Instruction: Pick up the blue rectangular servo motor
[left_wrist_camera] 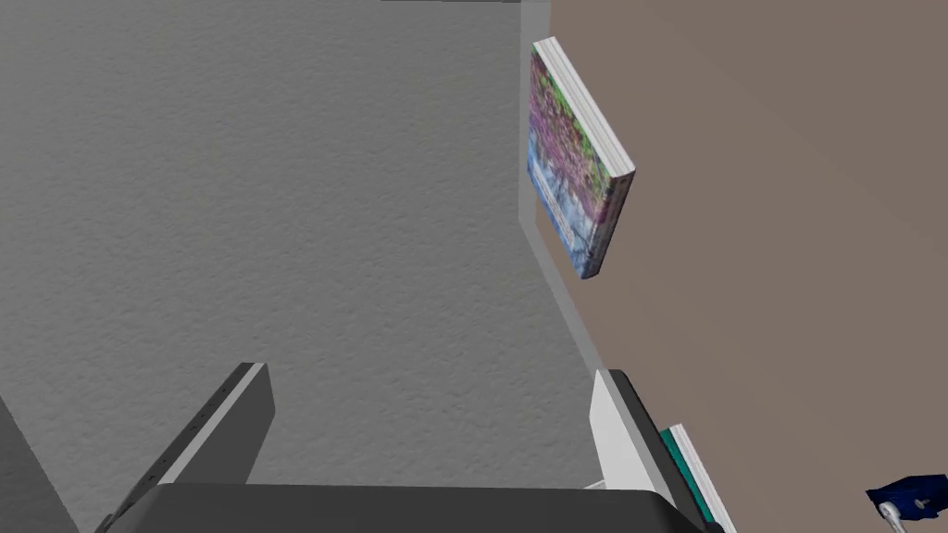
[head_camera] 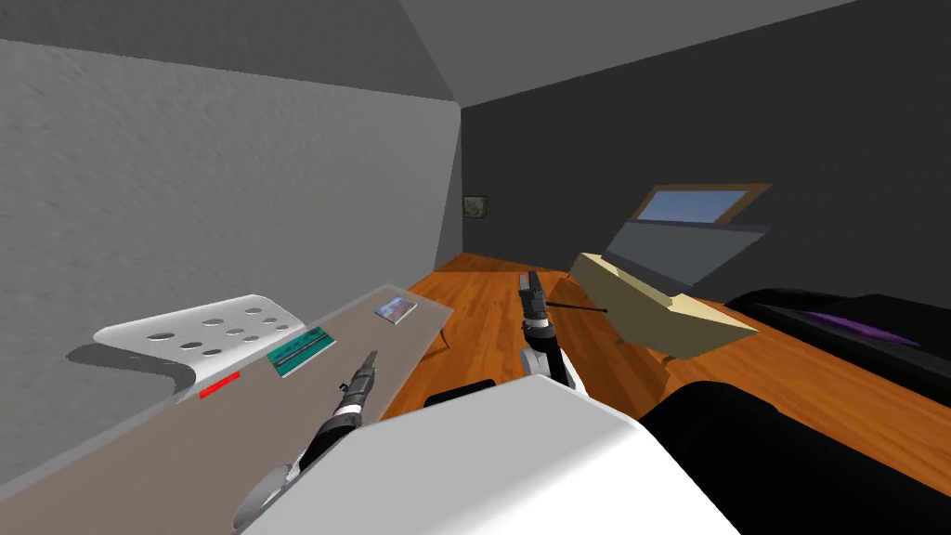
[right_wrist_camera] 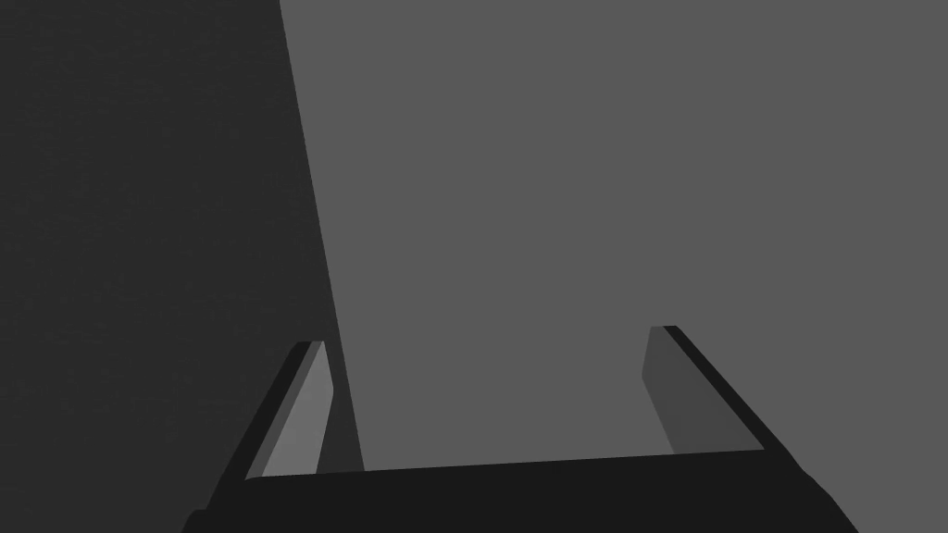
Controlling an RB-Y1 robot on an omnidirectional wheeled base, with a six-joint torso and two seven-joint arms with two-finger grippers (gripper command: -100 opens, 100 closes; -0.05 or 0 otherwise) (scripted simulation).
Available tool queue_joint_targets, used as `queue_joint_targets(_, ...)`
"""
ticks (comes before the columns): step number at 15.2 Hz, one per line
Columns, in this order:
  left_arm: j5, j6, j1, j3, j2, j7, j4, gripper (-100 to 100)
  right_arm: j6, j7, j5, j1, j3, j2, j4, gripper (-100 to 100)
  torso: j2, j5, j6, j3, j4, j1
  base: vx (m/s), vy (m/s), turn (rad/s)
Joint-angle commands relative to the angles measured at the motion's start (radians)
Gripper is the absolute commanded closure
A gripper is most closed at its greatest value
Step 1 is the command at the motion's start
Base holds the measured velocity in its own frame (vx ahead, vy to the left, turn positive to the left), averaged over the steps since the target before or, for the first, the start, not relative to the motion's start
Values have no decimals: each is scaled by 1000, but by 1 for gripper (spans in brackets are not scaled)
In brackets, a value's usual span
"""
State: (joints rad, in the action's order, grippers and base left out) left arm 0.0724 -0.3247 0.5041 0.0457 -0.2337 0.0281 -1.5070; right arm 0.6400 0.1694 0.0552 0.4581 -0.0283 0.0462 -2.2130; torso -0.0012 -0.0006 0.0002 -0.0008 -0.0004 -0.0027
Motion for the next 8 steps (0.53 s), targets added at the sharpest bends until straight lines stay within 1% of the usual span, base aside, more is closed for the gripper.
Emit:
queue_joint_targets(1,3,-4,-1,5,-1,-1,40,-100,0,0,0,0,0,0,0,0,0,0,0,0,0,0,34,-8,-37)
queue_joint_targets(2,12,-4,-1,18,-8,1,69,-100,0,0,0,0,0,0,0,0,1,0,-1,0,0,1,40,-20,-177)
queue_joint_targets(3,12,-4,-1,18,-8,1,91,-100,0,0,0,0,0,0,0,0,1,0,0,0,0,0,42,-16,-231)
queue_joint_targets(4,12,-4,-1,18,-8,1,96,-100,0,0,0,0,0,0,0,0,1,0,0,0,0,1,29,-3,-94)
queue_joint_targets(5,22,-4,-1,33,-16,4,128,-100,0,0,0,0,0,0,0,0,1,0,0,1,0,1,38,-5,-172)
queue_joint_targets(6,22,-4,-1,33,-16,4,147,-100,0,0,0,0,0,0,0,0,1,0,0,1,0,1,45,-4,-232)
queue_joint_targets(7,22,-4,-1,33,-16,4,153,-100,0,0,0,0,0,0,0,0,1,0,0,1,0,1,32,2,-107)
queue_joint_targets(8,34,-4,-1,48,-24,7,179,-100,0,0,0,0,0,0,0,0,1,0,0,1,0,1,36,-3,-179)
